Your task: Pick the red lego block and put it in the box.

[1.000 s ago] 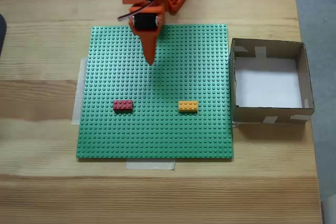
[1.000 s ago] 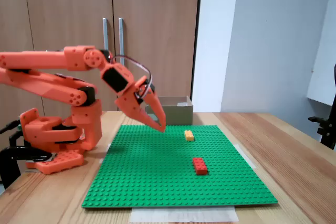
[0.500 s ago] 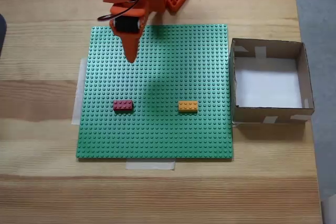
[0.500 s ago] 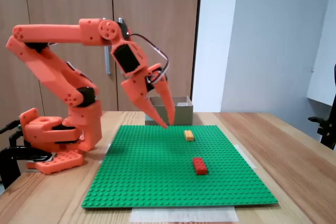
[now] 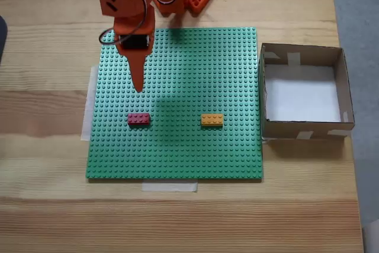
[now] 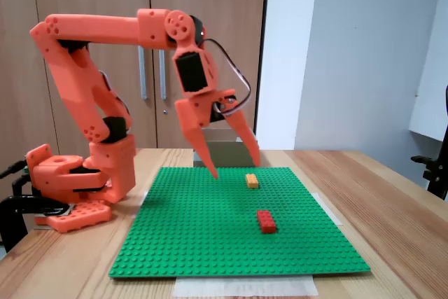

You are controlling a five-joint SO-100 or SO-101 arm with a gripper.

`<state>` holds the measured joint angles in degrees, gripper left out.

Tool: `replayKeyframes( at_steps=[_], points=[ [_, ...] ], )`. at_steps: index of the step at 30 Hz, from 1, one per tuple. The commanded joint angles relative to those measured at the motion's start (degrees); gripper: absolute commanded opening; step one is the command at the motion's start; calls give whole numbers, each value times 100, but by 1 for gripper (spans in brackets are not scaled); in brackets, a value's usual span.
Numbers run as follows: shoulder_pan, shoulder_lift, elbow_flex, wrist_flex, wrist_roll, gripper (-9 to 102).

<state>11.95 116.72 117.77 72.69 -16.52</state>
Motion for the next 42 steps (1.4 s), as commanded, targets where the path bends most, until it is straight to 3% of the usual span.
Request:
replayKeyframes(
  at_steps=[1,19,42],
  points=[
    [53,-352,-554,88,-53,34],
    [246,-2171,-2004,308,-905,29],
    [44,-3981,-3234,167,272,27]
  ],
)
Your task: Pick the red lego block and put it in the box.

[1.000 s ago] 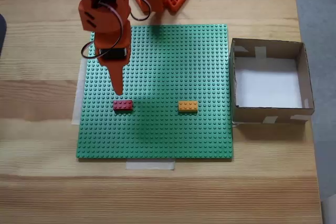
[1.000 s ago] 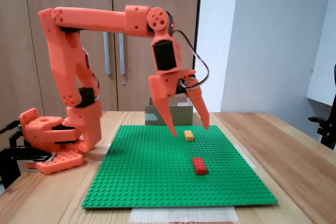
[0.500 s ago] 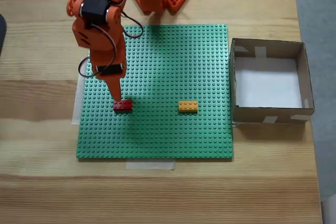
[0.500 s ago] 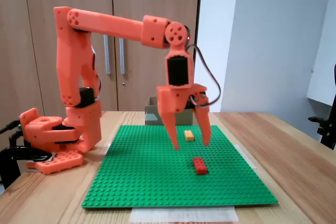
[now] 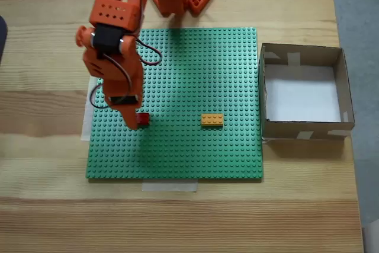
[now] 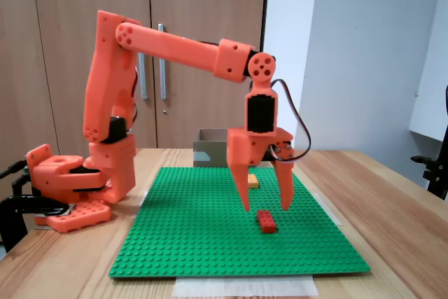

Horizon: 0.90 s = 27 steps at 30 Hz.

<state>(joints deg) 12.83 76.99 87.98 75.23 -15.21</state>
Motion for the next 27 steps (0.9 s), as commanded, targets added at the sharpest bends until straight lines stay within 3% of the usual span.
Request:
replayKeyframes(
  at_steps=[1,13,27],
  points=[
    [-53,-35,-246,-132,176,27],
    [-176,-387,-202,-158,536,25],
    [-158,-510,-141,-501,237,20]
  ],
)
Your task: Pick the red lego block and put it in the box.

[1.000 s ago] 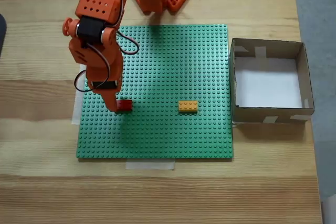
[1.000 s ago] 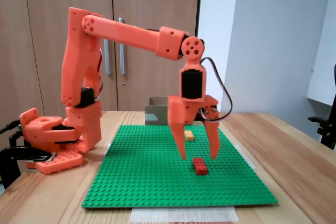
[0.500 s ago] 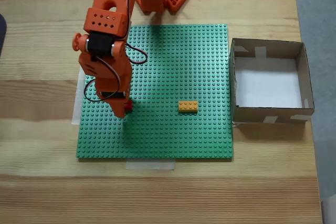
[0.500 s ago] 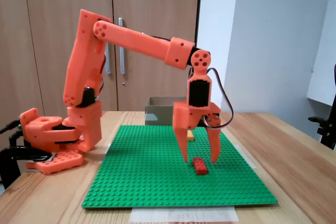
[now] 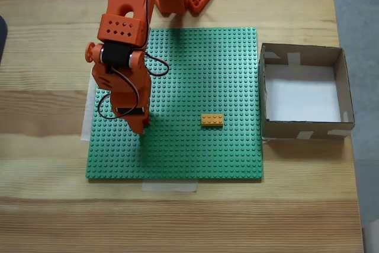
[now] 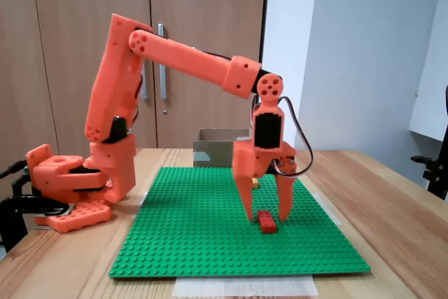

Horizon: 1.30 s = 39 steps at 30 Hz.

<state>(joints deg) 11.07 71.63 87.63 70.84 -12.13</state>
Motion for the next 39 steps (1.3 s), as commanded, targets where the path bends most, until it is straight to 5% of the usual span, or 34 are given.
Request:
replayKeyframes(
  at_steps=[1,21,39],
  points=[
    [18,26,-88,-70,-97,19],
    [202,325,272,-316,-492,0],
    [343,1907,510,220,-387,-1]
  ],
)
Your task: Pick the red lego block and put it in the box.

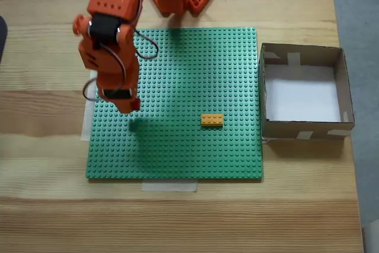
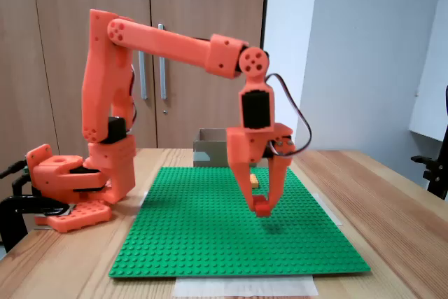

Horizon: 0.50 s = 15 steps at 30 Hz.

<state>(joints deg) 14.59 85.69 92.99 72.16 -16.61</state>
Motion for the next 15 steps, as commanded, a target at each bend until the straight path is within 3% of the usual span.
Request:
replayKeyframes(
  at_steps=[1,15],
  points=[
    [-44,721,18,149,88,-1],
    [-1503,2391,-35,888,563,-1]
  ],
)
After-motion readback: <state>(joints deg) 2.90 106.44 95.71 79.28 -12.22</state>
